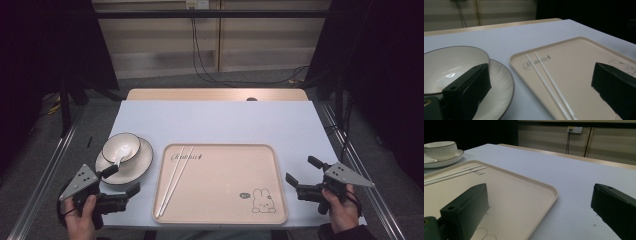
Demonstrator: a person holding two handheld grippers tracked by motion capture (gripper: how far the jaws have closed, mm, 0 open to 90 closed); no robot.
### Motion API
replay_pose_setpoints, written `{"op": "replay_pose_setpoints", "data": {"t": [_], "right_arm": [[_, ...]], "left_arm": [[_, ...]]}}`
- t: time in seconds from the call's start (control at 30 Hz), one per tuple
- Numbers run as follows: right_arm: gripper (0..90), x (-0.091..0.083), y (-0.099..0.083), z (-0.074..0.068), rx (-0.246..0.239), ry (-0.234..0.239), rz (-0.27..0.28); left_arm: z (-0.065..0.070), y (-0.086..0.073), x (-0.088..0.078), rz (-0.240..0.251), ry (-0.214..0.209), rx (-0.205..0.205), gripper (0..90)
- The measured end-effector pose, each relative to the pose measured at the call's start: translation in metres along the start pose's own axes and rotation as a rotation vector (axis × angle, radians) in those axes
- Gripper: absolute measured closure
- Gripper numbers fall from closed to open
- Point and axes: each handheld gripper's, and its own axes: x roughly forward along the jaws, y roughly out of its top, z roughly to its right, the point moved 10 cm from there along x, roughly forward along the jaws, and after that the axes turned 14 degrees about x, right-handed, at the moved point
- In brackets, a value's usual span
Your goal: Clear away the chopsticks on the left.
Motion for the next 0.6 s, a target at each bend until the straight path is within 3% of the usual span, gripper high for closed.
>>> {"op": "replay_pose_setpoints", "data": {"t": [0.2, 0.23, 0.27, 0.37, 0.4, 0.43, 0.5, 0.6], "right_arm": [[1.0, -0.001, 0.0, 0.0, 0.005, -0.003, 0.005], [1.0, -0.001, 0.0, 0.001, 0.005, -0.006, 0.006], [1.0, -0.001, 0.0, 0.001, 0.005, -0.006, 0.006], [1.0, -0.003, 0.0, 0.003, 0.007, -0.015, 0.002], [1.0, -0.003, 0.0, 0.003, 0.007, -0.015, 0.002], [1.1, -0.003, 0.0, 0.005, 0.009, -0.025, 0.004], [1.0, -0.003, -0.001, 0.005, 0.016, -0.024, 0.002], [1.1, -0.004, 0.0, 0.007, 0.011, -0.035, 0.009]], "left_arm": [[-0.004, -0.012, -0.017, 0.019, 0.034, -0.025, 2.1], [-0.011, -0.016, -0.022, 0.033, 0.072, -0.055, 2.1], [-0.011, -0.016, -0.022, 0.033, 0.072, -0.055, 2.1], [-0.025, -0.023, -0.033, 0.076, 0.122, -0.127, 1.8], [-0.025, -0.023, -0.033, 0.076, 0.122, -0.127, 1.8], [-0.03, -0.026, -0.036, 0.076, 0.138, -0.095, 1.6], [-0.031, -0.027, -0.035, 0.068, 0.139, -0.09, 1.2], [-0.03, -0.029, -0.031, 0.052, 0.117, -0.08, 1.2]]}}
